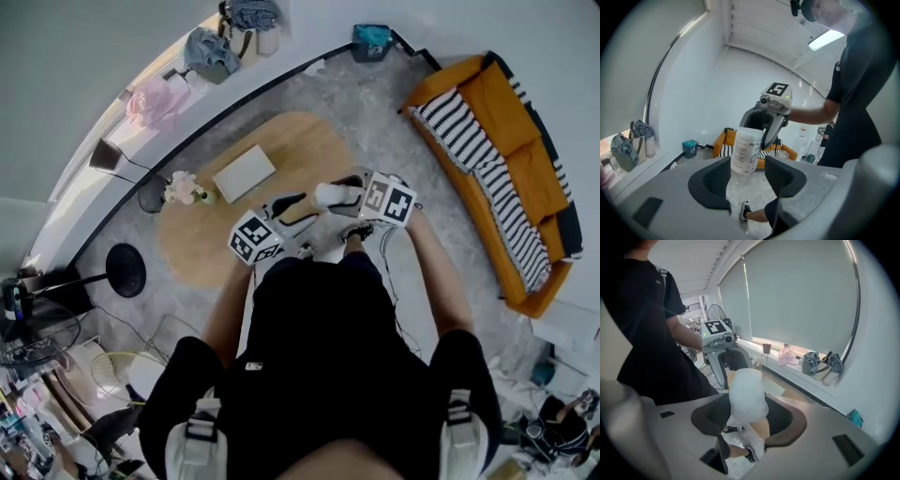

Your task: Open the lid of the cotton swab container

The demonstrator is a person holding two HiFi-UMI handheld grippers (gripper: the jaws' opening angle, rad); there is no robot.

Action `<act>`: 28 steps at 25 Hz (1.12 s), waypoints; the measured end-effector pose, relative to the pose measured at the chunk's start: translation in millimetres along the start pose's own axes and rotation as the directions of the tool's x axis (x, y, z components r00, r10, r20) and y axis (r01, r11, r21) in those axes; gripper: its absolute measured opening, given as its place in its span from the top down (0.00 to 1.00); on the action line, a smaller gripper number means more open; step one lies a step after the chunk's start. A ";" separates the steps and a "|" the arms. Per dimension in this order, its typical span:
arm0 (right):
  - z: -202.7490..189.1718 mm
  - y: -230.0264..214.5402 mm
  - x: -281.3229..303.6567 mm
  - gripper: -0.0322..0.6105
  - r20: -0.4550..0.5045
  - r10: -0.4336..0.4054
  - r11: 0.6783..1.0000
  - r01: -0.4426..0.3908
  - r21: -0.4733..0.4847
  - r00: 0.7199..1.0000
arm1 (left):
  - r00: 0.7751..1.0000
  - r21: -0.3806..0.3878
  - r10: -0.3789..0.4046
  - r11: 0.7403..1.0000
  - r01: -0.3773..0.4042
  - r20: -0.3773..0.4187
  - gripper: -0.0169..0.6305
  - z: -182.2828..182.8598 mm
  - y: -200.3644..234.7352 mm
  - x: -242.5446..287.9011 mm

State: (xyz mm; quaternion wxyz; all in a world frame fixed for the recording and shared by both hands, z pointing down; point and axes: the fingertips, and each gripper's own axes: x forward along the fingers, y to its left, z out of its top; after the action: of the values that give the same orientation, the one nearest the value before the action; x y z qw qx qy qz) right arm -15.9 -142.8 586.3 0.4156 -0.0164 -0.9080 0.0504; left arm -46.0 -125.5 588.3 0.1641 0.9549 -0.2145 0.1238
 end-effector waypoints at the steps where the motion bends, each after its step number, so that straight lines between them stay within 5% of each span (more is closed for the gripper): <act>1: 5.2 2.7 -3.1 0.63 0.007 0.010 1.000 -0.010 -0.012 1.000 | 1.000 0.007 -0.012 1.000 0.012 -0.002 0.64 0.4 -2.3 1.0; 10: 38.5 25.8 -19.5 0.63 0.048 0.061 0.993 -0.056 -0.100 0.997 | 0.996 0.063 -0.086 0.994 0.087 -0.021 0.57 11.3 -20.9 18.9; 22: 55.1 43.4 -22.0 0.63 0.119 0.108 0.991 -0.097 -0.096 0.987 | 0.988 0.109 -0.156 0.981 0.157 -0.021 0.56 28.1 -40.1 41.5; 28: 53.2 43.6 -23.4 0.63 0.106 0.110 0.990 -0.099 -0.099 0.988 | 0.988 0.126 -0.154 0.980 0.157 -0.032 0.68 29.0 -44.6 43.2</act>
State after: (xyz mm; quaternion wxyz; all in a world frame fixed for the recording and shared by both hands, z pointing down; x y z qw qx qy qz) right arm -41.4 -105.3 529.6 0.3601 -0.0806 -0.9289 0.0305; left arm 16.8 -113.9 563.3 0.1139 0.9758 -0.1289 0.1348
